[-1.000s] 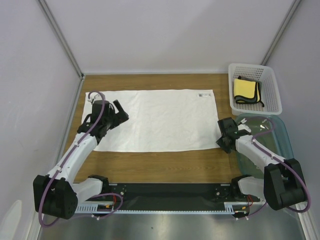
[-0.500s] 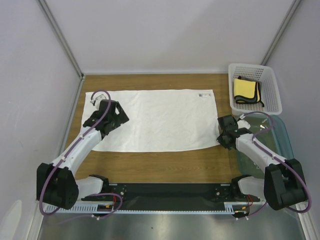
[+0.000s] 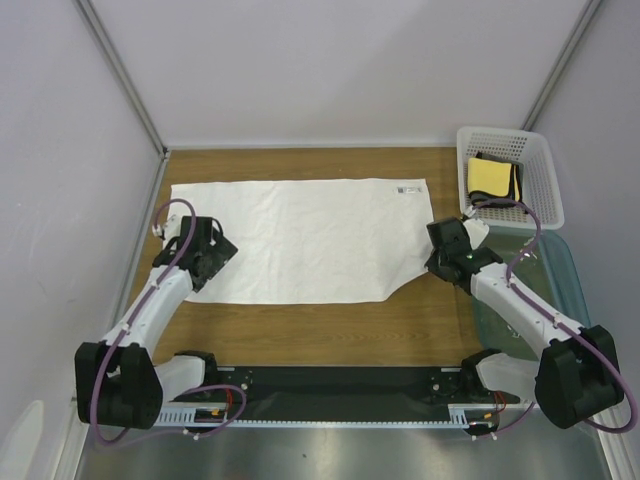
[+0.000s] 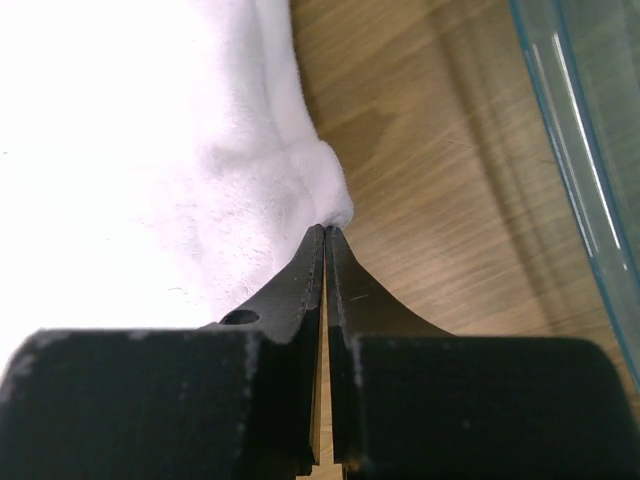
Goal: Fold and stack the towels
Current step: Flatten out the crumpled towel
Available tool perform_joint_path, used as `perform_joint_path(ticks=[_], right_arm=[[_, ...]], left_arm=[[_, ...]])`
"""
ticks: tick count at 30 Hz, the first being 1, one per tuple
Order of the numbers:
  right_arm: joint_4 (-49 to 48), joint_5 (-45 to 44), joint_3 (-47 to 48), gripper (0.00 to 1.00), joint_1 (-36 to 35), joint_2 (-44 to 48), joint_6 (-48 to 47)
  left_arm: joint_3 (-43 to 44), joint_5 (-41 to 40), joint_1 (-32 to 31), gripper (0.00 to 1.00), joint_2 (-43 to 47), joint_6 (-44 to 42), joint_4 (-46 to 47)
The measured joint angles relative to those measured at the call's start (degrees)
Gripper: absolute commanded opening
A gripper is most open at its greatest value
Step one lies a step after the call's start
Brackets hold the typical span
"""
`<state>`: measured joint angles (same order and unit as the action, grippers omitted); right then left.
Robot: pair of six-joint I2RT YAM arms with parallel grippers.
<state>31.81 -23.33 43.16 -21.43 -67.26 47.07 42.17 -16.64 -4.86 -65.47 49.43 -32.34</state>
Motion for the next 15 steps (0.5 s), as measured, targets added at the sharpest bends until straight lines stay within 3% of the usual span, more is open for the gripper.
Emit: perform_joint_path(ticks=[9,14,15], right_arm=[[1.73,0.02,-1.16,0.00,-0.48,1.01,1.68],[4.72,-0.07,-4.76,0.00,-0.48,4.81,4.13],[5.05,-0.13,-5.33,0.06,-0.48,5.44,4.44]], left_arm=[[-1.29,0.59,-1.18,1.00,1.16,1.84,-1.27],[-1.25,0.28,-6.99,0.99,1.03,1.53,-0.79],[-0.92,0.37,-8.63,0.99,0.66,1.01,-0.61]])
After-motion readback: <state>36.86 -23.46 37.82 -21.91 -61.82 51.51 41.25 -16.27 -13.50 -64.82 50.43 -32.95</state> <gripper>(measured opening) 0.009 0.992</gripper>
